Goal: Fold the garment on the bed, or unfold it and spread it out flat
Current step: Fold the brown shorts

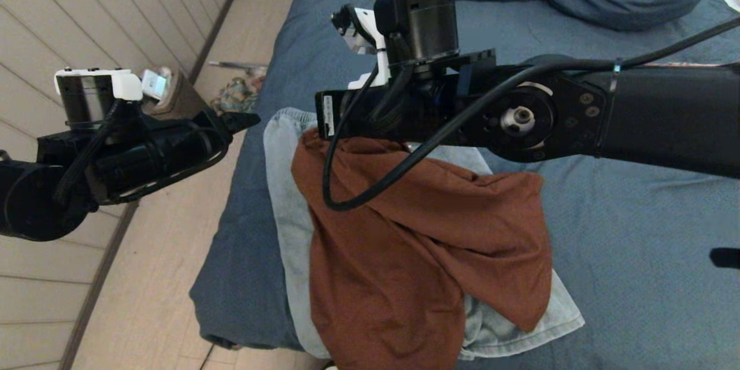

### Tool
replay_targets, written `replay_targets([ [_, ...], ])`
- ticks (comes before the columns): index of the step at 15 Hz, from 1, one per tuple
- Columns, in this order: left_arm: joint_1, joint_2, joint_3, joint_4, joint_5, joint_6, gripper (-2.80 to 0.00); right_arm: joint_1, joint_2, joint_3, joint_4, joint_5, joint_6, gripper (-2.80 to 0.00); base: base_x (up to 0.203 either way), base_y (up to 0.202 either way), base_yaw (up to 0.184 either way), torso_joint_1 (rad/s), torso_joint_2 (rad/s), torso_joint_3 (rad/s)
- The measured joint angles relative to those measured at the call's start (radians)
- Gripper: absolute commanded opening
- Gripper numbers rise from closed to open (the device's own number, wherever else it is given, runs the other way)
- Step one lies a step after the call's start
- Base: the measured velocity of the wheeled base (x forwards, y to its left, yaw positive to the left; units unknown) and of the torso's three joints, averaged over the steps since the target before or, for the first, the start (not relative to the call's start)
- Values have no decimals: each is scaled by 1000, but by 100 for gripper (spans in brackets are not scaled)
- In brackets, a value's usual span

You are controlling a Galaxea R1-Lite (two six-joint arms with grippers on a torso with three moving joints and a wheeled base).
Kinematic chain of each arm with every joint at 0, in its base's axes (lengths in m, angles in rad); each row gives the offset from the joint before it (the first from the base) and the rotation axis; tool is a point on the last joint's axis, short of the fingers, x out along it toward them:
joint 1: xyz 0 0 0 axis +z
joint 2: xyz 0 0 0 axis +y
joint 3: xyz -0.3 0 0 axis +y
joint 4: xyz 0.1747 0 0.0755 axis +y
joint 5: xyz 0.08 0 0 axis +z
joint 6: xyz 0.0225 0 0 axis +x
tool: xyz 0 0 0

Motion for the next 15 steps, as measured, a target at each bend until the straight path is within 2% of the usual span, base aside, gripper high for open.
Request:
replay_targets([
  [5, -8, -9, 24, -5, -13, -2, 0, 50, 54, 0, 1, -21, -42, -280, 0, 0, 0, 0, 0, 0],
  [6, -9, -10, 30, -8, -25, -2, 0, 50, 64, 0, 1, -34, -46, 0, 0, 0, 0, 0, 0, 0],
  [8, -9, -11, 38, -10, -36, -2, 0, 51, 78, 1, -4, -64, -62, 0, 0, 0, 0, 0, 0, 0],
  [15, -10, -13, 43, -10, -37, -3, 0, 23, 51, 3, -16, -68, -73, 0, 0, 0, 0, 0, 0, 0],
])
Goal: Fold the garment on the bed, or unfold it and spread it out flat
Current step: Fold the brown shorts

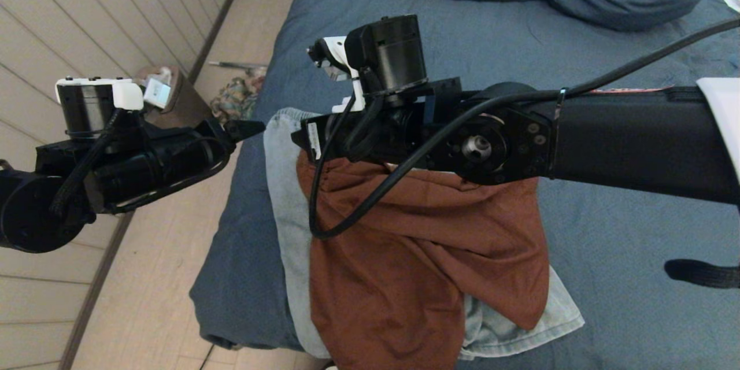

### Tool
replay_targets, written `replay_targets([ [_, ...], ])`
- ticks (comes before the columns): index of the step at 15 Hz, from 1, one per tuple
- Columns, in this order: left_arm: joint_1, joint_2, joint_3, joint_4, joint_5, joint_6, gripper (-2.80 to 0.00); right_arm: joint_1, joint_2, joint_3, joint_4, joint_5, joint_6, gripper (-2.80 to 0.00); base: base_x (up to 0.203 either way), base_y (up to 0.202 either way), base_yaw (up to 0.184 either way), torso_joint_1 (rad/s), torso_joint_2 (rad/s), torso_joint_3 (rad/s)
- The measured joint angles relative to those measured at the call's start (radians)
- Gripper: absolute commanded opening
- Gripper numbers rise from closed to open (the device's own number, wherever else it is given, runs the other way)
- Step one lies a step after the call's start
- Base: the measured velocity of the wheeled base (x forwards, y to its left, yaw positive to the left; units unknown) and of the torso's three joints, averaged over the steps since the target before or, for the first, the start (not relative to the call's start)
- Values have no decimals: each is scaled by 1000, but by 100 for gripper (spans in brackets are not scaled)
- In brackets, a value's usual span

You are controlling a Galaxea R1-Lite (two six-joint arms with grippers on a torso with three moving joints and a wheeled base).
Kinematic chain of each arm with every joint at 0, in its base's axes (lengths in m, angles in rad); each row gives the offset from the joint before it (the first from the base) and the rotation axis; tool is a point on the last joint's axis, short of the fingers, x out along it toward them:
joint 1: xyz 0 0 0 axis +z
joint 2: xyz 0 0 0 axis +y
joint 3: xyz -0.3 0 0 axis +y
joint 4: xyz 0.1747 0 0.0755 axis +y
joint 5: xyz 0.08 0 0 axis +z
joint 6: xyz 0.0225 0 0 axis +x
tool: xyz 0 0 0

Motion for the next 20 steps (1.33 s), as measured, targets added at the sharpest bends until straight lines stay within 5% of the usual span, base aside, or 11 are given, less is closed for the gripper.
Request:
replay_targets([
  [3, 0, 0, 6, 0, -6, -2, 0, -73, -59, 11, 14, -7, 6, 0, 0, 0, 0, 0, 0, 0],
  [4, -2, 0, 11, 0, -26, -10, 0, -114, -82, 24, 31, -17, 9, -280, 0, 0, 0, 0, 0, 0],
  [12, -3, 50, 19, 0, -67, -35, 0, -556, -282, 229, 349, -5, 67, -280, 0, 0, 0, 0, 0, 0],
  [16, -35, 71, 39, 0, -66, -32, 0, -663, -320, 413, 351, -3, 43, -280, 0, 0, 0, 0, 0, 0],
  [17, -39, 76, 41, -1, -62, -32, 0, -677, -331, 460, 342, 2, 36, -122, 0, 0, 0, 0, 0, 0],
  [18, -39, 83, 41, 0, -58, -31, 0, -682, -337, 495, 325, 9, 32, 0, 0, 0, 0, 0, 0, 0],
  [20, -44, 92, 41, 0, -57, -30, 0, -715, -339, 546, 259, 21, 24, 0, 0, 0, 0, 0, 0, 0],
])
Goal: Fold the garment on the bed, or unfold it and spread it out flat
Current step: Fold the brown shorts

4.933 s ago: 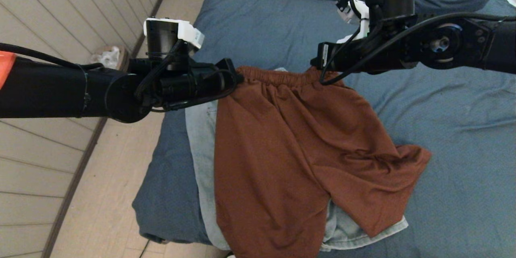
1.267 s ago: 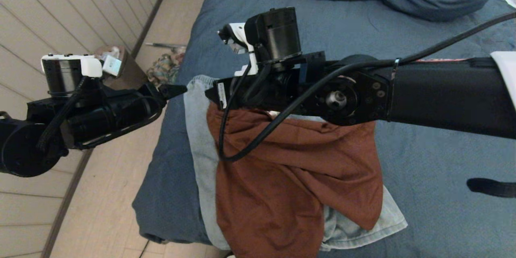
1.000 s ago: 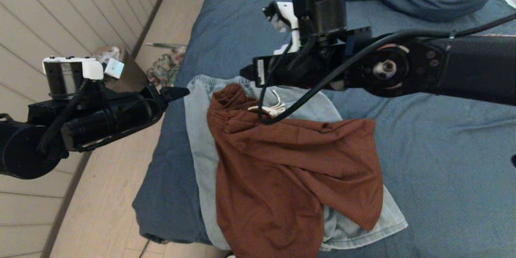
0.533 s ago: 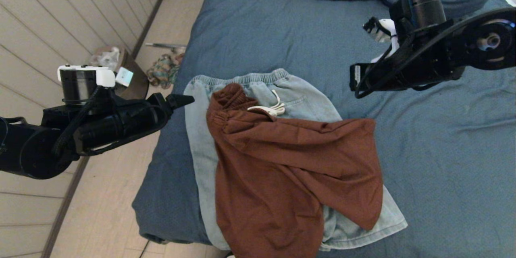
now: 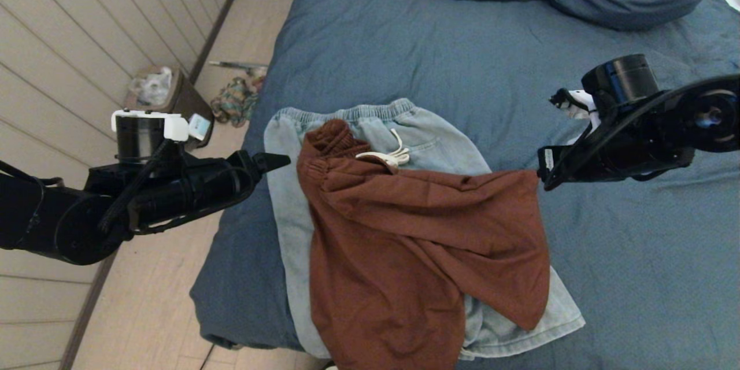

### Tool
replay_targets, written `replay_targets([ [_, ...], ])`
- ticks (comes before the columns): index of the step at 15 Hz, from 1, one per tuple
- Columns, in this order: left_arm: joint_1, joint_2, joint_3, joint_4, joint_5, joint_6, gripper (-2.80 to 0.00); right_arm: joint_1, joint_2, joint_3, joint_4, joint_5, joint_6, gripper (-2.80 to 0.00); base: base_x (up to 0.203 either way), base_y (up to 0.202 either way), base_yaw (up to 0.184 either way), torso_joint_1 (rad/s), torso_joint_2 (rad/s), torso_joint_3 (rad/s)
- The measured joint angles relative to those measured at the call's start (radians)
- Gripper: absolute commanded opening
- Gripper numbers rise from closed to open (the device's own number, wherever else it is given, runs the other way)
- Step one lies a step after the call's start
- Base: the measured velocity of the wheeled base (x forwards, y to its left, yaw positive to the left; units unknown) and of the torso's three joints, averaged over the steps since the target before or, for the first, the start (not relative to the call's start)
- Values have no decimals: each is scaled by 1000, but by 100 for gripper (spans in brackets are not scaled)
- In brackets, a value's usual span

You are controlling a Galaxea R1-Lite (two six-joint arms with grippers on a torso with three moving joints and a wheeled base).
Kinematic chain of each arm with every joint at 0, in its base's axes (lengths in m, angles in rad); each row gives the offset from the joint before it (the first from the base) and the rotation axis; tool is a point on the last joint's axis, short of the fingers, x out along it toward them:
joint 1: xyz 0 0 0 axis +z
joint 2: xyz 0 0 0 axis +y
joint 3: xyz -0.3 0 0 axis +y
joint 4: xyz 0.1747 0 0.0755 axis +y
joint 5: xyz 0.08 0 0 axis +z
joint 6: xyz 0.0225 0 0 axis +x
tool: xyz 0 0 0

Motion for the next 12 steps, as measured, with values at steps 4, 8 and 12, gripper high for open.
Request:
replay_targets([
  [4, -16, 7, 5, 0, 1, 0, 0, -61, 6, 93, -127, 97, -3, 0, 0, 0, 0, 0, 0, 0],
  [8, -25, 10, 11, -1, 2, 1, 0, -77, 72, 114, -234, 102, 12, 0, 0, 0, 0, 0, 0, 0],
  [12, -41, 25, 13, -2, 3, 3, 0, -76, 151, 83, -286, 105, 45, 0, 0, 0, 0, 0, 0, 0],
])
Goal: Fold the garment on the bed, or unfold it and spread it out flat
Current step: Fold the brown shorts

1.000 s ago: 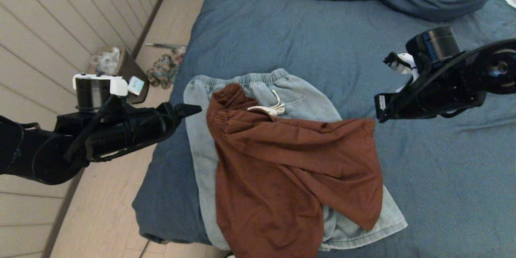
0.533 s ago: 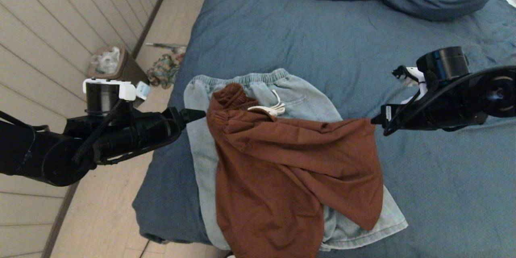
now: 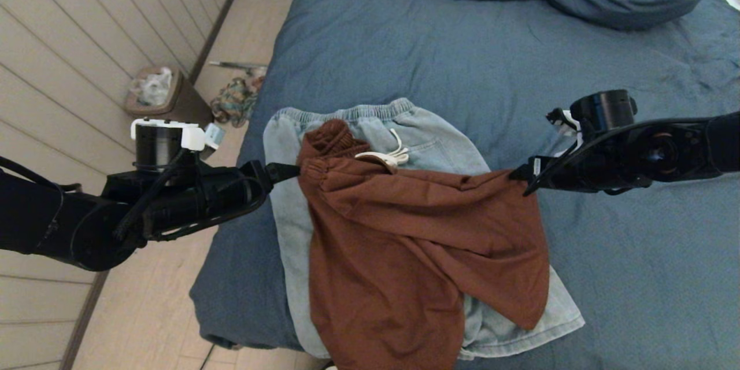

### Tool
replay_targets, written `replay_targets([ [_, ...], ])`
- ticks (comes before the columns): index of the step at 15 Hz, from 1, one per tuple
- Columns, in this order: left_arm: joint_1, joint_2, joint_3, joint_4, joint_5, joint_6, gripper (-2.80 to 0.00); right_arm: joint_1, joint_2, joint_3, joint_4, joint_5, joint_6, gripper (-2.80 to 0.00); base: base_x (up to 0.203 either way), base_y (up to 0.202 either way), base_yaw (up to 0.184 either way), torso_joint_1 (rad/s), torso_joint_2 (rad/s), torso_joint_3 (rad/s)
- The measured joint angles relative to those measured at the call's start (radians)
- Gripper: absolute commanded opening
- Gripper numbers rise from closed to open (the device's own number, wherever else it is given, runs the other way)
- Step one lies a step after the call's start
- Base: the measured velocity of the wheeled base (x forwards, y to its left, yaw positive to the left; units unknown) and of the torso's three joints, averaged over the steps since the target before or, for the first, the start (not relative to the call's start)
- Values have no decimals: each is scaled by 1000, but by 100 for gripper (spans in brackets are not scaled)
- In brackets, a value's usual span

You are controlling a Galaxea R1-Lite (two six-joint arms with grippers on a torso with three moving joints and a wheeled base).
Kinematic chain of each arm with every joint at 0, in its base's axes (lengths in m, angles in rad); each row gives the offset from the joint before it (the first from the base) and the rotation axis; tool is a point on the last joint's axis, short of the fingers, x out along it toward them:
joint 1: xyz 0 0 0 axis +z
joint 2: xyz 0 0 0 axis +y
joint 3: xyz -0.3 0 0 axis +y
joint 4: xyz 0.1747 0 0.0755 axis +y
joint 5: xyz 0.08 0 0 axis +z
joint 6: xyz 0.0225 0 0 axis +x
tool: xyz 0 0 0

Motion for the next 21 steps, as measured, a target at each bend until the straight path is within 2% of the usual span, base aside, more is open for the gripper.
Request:
replay_targets([
  [1, -1, 4, 0, -1, 0, 0, 0, 1, 13, -4, -1, 2, 0, 0, 0, 0, 0, 0, 0, 0],
  [2, -2, 6, 0, -2, 0, 0, 0, 4, 24, -7, -6, 3, 1, -280, 0, 0, 0, 0, 0, 0],
  [5, -3, 10, 3, -8, 0, 1, 0, 7, 48, -6, -14, 8, 12, -280, 0, 0, 0, 0, 0, 0],
  [10, -4, 9, 12, -29, 1, 1, 0, 18, 59, -4, -15, 62, 54, -280, 0, 0, 0, 0, 0, 0],
  [14, -11, 7, 19, -32, 1, 1, 0, 44, -20, 23, -13, 61, 79, -280, 0, 0, 0, 0, 0, 0],
  [18, -17, -7, 28, -43, 1, 1, 0, 163, -246, 139, 29, 56, 76, -280, 0, 0, 0, 0, 0, 0],
  [21, -21, -26, 35, -44, 2, 1, 0, 345, -412, 195, 155, 55, 75, -280, 0, 0, 0, 0, 0, 0],
])
